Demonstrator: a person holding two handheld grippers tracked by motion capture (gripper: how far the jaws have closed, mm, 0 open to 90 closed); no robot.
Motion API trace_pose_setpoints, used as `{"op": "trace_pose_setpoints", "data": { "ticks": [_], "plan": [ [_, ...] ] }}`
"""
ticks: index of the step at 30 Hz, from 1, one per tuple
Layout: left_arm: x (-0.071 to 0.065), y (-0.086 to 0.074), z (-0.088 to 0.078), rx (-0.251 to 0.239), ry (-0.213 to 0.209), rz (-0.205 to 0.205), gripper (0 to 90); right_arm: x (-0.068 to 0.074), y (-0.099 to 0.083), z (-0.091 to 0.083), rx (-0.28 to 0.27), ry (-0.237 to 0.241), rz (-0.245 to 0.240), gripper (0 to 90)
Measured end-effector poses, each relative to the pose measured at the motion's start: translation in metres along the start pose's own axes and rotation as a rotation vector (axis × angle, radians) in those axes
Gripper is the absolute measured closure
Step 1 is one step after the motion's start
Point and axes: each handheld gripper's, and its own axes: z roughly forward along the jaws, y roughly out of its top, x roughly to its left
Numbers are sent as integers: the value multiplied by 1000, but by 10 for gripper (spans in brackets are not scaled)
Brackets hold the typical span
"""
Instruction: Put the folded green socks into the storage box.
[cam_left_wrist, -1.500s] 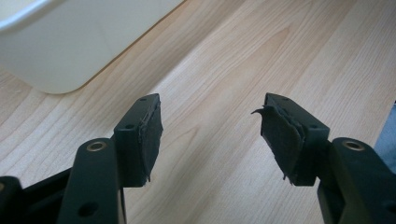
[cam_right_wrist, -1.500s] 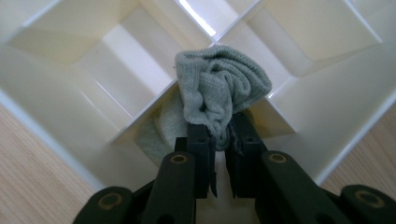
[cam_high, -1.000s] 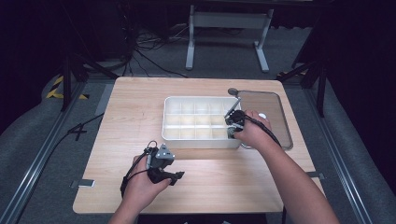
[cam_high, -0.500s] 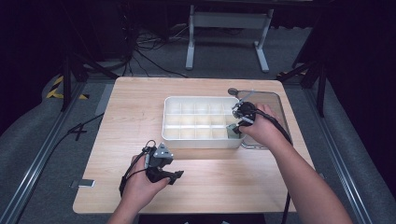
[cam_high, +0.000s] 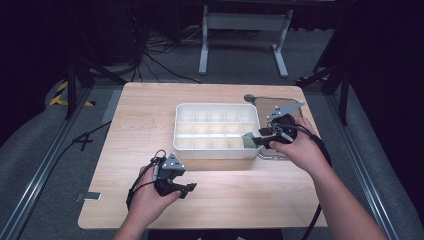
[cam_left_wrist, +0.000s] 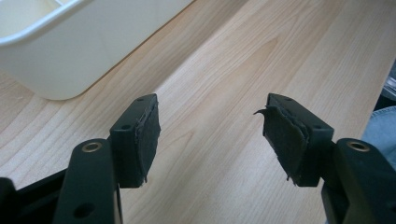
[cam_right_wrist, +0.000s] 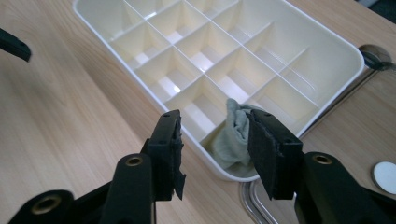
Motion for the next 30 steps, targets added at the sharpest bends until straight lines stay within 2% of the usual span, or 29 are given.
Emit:
{"op": "trace_pose_setpoints", "data": {
  "ticks": [6, 9, 12, 14, 15, 17, 18, 19, 21, 23, 25, 30],
  "plan": [
    [0, -1, -6, -9, 0, 10, 371, 14, -14, -13, -65, 46, -29, 536],
    [-1, 0, -9, -21, -4, 30, 370, 22, -20, -17, -95, 77, -43, 512],
    [-2, 1, -12, -17, -13, 46, 370, 28, -26, -19, -115, 96, -47, 506],
    [-2, 1, -14, -17, -15, 43, 369, 33, -32, -19, -134, 109, -46, 498],
    [-1, 0, -15, -15, -20, 40, 368, 40, -40, -17, -129, 106, -59, 494],
    [0, 1, -16, -9, -20, 51, 368, 43, -43, -16, -126, 100, -68, 490],
    [0, 0, -16, -9, -19, 44, 367, 47, -47, -15, -130, 106, -75, 487],
    [2, 0, -17, 8, -19, 41, 366, 53, -54, -12, -155, 138, -63, 477],
    [2, 0, -18, 13, -14, 39, 365, 55, -55, -10, -137, 144, -64, 458],
    [4, -1, -18, 14, -19, 39, 364, 60, -58, -7, -112, 151, -106, 452],
    [4, -2, -19, 17, -18, 31, 363, 61, -59, -6, -120, 161, -97, 450],
    [3, -1, -18, 28, -22, 42, 359, 67, -65, 3, -96, 171, -100, 431]
  ]
}}
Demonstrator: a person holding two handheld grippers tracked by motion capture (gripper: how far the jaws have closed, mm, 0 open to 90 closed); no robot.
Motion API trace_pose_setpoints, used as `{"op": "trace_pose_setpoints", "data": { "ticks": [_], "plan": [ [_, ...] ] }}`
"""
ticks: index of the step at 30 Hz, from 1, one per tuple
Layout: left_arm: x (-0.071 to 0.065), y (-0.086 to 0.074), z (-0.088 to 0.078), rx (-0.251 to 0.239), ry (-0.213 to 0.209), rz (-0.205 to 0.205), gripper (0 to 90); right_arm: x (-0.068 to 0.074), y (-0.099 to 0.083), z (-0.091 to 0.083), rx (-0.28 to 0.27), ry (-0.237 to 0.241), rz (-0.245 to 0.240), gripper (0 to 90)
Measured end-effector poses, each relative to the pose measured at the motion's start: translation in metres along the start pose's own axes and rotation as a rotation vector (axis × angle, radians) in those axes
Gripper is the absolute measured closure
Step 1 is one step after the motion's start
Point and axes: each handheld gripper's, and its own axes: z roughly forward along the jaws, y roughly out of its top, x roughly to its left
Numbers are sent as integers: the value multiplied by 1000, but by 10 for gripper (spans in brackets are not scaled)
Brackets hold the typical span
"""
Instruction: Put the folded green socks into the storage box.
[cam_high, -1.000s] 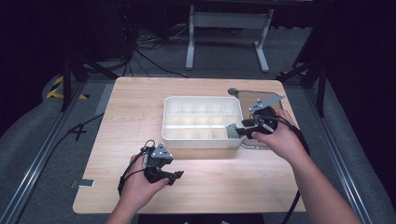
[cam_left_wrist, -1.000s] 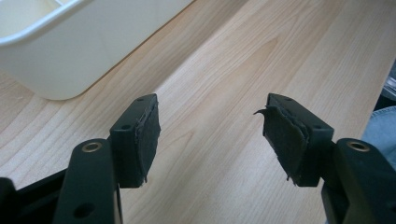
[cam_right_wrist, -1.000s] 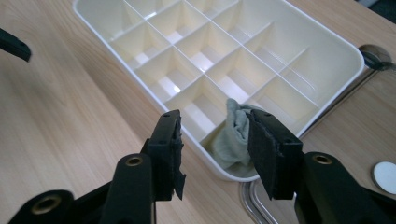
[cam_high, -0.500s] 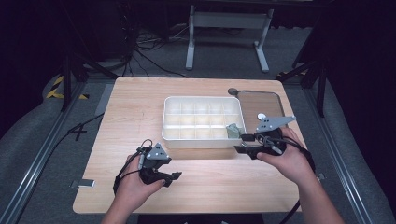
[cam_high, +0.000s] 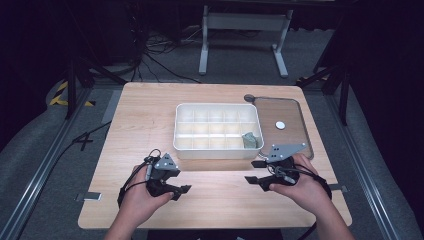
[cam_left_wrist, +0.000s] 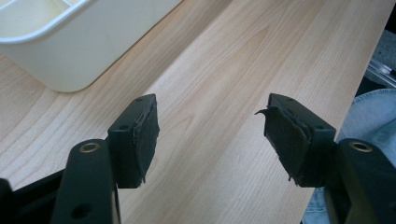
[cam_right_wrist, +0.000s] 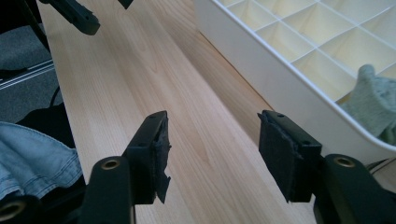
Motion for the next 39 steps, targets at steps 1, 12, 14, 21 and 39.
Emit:
{"op": "trace_pose_setpoints", "data": {
  "ticks": [1, 12, 14, 21, 39],
  "plan": [
    [0, 0, 0, 0, 0, 0, 358, 0, 0, 0, 0, 0, 0, 431],
    [3, -1, 8, 66, -12, -13, 318, 6, -13, 23, -14, 31, 70, 352],
    [4, -2, 11, 81, -11, -10, 300, 3, -18, 27, 1, 20, 63, 352],
    [5, -3, 17, 101, -20, -6, 277, -1, -34, 45, 60, 12, 69, 344],
    [4, -8, 25, 133, -31, 19, 236, 9, -61, 72, 97, -14, 16, 339]
  ]
}}
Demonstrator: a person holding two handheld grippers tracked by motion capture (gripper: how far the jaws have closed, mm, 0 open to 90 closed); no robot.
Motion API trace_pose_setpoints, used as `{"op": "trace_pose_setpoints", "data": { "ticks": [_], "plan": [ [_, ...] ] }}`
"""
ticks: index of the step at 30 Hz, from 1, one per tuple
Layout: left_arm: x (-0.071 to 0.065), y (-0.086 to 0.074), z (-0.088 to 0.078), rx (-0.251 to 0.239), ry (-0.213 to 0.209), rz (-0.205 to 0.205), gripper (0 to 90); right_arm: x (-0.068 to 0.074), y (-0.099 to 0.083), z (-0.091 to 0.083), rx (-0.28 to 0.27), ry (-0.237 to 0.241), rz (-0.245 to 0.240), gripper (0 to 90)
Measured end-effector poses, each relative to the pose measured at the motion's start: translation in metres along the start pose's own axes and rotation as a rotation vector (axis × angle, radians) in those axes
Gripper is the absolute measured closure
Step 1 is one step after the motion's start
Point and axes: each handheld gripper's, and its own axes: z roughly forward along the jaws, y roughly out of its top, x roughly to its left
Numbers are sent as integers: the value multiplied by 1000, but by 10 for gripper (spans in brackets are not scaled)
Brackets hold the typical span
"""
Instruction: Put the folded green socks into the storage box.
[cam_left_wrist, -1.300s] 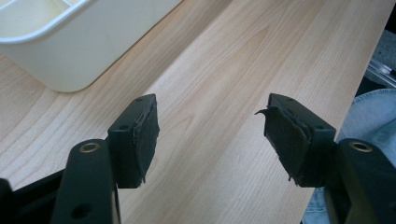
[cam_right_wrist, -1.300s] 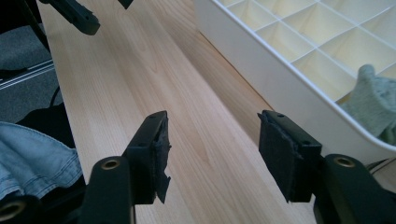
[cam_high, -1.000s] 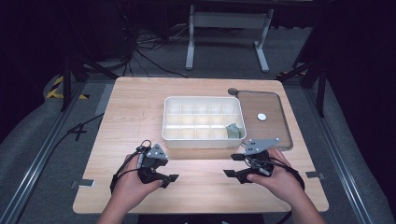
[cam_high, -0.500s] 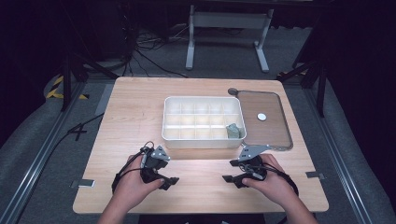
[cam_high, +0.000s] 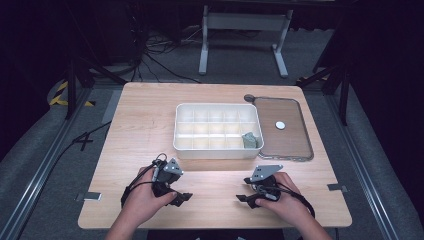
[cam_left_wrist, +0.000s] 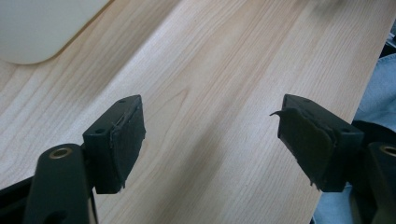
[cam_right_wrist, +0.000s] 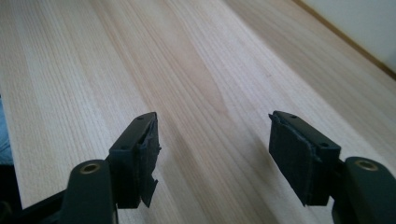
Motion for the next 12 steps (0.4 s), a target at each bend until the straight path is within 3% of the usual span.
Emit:
{"op": "trace_pose_setpoints", "data": {
  "ticks": [6, 12],
  "plan": [
    [0, -3, 5, 20, 0, 12, 246, 7, -7, 5, -49, -24, -31, 319],
    [-1, -3, 9, 48, -5, 32, 248, 8, -7, 3, -62, -40, -42, 325]
  ]
}}
